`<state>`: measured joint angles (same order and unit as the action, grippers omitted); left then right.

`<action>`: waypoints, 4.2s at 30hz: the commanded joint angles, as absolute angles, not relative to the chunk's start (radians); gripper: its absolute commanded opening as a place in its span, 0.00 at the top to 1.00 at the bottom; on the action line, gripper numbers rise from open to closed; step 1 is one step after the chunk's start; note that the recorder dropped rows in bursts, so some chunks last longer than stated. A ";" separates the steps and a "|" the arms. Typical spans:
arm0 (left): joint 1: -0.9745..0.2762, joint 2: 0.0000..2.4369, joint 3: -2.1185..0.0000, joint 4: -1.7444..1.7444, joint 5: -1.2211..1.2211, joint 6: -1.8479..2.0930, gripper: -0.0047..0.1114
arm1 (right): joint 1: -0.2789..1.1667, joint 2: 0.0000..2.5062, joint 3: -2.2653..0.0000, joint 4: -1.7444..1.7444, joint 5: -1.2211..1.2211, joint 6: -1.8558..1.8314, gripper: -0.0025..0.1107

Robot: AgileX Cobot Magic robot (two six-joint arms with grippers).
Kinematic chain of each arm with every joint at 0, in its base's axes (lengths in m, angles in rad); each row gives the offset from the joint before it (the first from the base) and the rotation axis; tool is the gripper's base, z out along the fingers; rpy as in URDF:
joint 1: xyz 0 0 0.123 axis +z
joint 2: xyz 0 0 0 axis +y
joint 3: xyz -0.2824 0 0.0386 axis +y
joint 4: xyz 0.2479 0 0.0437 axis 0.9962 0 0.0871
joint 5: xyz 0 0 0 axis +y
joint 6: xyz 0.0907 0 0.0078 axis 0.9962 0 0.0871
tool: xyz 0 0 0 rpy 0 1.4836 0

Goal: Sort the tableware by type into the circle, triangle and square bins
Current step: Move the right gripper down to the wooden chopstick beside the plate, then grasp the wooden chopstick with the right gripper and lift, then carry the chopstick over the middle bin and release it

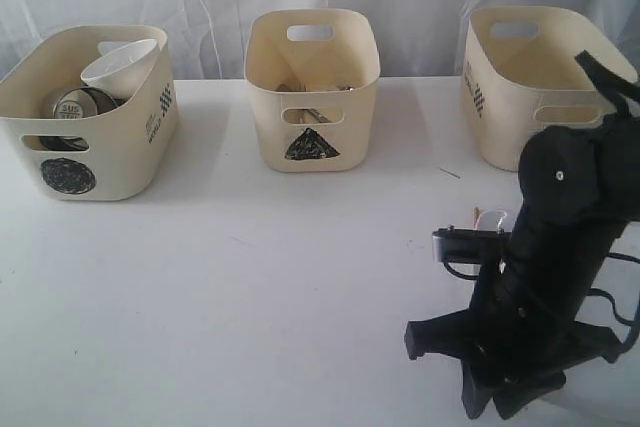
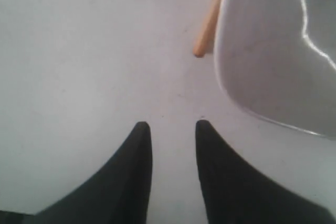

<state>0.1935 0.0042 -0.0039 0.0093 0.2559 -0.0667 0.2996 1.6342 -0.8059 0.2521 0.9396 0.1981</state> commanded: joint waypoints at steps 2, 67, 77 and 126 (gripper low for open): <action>0.187 0.000 0.000 0.009 0.254 -0.070 0.96 | 0.299 1.630 -0.763 0.227 0.753 0.315 0.73; 0.187 0.000 0.000 0.009 0.254 -0.070 0.96 | 0.299 1.477 -1.108 0.415 0.196 -0.111 0.98; 0.187 0.000 0.000 0.009 0.254 -0.070 0.96 | 0.299 1.781 -1.270 0.399 -0.261 -0.040 0.98; 0.187 0.000 0.000 0.009 0.254 -0.070 0.96 | 0.308 1.960 -1.674 0.201 0.431 0.063 0.86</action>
<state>0.1935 0.0042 -0.0039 0.0093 0.2559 -0.0667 0.3074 2.0067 -1.6663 0.2174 0.3088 0.0681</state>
